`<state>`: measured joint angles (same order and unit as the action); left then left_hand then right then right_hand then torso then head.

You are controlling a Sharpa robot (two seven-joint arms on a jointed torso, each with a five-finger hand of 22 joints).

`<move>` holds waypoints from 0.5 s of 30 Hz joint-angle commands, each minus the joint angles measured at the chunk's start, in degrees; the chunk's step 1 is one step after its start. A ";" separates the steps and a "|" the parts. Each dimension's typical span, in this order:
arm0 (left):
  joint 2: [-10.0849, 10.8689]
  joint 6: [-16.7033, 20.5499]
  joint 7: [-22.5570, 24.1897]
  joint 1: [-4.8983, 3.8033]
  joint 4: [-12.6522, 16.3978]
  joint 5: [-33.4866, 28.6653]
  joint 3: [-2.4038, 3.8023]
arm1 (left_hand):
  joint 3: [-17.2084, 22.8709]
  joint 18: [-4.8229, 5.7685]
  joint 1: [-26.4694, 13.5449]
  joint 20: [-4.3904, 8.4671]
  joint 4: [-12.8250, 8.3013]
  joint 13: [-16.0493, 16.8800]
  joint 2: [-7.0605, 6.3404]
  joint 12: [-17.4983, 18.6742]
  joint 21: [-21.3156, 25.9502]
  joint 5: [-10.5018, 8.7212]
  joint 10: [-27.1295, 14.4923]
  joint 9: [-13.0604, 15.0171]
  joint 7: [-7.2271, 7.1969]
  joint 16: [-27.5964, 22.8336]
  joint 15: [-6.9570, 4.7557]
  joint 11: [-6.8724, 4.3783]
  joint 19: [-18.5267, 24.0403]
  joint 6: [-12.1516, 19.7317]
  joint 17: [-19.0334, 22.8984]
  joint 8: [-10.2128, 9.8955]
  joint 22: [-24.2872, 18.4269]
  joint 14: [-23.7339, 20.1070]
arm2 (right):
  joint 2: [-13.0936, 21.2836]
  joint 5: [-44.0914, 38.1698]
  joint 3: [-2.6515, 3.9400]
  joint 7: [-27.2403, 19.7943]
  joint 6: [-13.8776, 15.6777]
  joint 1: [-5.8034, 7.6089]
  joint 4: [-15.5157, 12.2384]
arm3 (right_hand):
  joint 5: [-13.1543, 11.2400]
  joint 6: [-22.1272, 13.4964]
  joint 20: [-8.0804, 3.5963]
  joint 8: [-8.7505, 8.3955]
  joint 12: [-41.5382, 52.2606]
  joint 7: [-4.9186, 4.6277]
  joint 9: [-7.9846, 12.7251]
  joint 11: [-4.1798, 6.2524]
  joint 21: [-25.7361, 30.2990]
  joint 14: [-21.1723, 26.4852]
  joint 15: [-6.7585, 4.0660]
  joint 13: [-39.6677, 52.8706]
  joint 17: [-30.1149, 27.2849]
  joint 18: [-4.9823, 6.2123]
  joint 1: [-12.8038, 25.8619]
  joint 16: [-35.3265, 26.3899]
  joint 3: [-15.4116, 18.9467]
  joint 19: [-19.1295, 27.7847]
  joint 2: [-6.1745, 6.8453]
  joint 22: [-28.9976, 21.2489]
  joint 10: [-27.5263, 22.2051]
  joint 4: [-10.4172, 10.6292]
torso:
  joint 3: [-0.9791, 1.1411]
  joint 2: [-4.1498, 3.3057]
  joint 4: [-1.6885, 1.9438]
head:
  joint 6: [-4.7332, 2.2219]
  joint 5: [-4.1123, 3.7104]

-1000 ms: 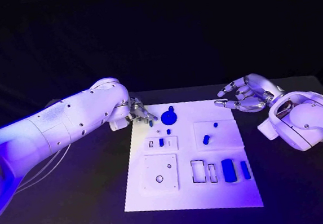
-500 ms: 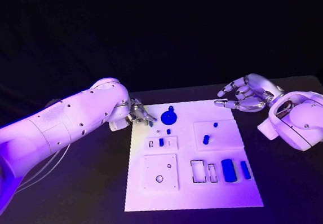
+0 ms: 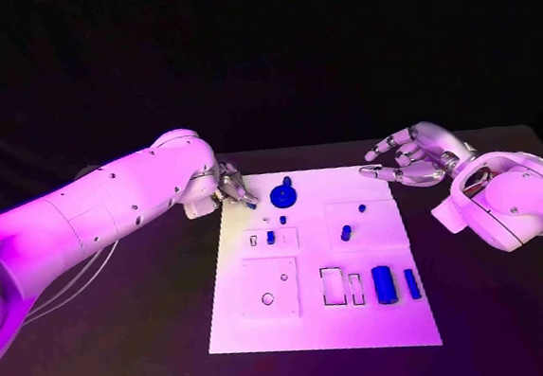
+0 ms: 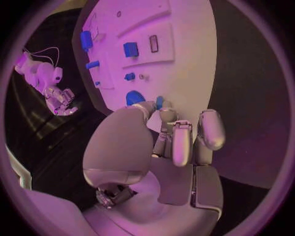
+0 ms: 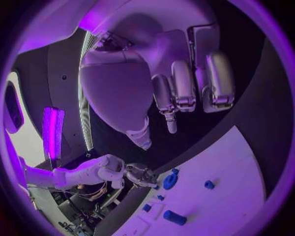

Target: Assemble the parts on the task board

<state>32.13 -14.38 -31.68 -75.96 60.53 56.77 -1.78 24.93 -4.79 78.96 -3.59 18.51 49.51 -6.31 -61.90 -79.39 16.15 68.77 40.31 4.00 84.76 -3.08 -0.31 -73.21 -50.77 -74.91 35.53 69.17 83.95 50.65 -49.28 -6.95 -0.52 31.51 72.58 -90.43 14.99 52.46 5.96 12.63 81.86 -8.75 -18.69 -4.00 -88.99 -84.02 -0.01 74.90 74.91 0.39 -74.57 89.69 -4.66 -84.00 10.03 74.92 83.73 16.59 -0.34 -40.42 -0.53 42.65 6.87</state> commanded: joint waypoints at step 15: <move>5.58 4.60 0.28 0.06 8.23 -6.31 -0.01 | 13.65 0.24 -1.84 0.37 -6.43 1.53 -2.36 -2.39 -1.13 -0.09 2.47 5.73 -0.48 0.53 -0.59 -0.28 -1.51 0.28 -3.93 2.79 1.67 3.17 | 0.06 -0.25 0.01 -0.56 -0.62 -0.03 0.17 | 0.64 -0.39 -0.17 0.42 -0.12 0.06 0.10 0.01 0.28 -5.60 -0.17 8.37 13.60 -0.06 -0.22 -0.39 0.38 -5.39 -0.77 14.31 -0.32 0.01 | 0.10 0.33 0.29 | 0.33 0.56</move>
<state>37.51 -11.47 -31.52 -75.90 67.94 52.81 -1.80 31.67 -4.79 77.31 -3.27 18.87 51.01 -8.55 -64.14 -80.27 15.87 70.88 40.31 4.10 84.98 -3.27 -0.61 -74.37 -50.27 -74.91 37.83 70.82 84.15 50.71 -49.29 -6.95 -0.51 31.47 72.58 -90.23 15.30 52.46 5.96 12.86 81.86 -8.75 -18.65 -4.00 -88.99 -84.02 -0.01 74.90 74.90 0.39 -74.80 89.69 -4.67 -84.00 9.80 74.91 83.73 16.59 -0.30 -40.24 -0.37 42.78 7.36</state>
